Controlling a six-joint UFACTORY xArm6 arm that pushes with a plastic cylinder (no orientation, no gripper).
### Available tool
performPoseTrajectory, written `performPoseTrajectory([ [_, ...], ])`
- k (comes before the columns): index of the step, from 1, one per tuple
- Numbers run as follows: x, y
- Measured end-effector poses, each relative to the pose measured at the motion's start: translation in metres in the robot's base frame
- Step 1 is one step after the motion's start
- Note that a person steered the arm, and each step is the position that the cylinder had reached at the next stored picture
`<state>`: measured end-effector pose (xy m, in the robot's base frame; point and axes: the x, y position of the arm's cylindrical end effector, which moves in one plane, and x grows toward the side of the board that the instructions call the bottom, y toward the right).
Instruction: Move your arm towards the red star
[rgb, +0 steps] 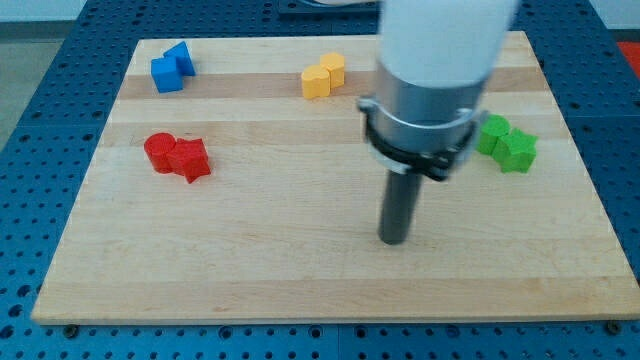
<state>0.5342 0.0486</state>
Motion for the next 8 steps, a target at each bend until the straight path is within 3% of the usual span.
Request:
performPoseTrajectory([
  [8,-0.033,-0.139],
])
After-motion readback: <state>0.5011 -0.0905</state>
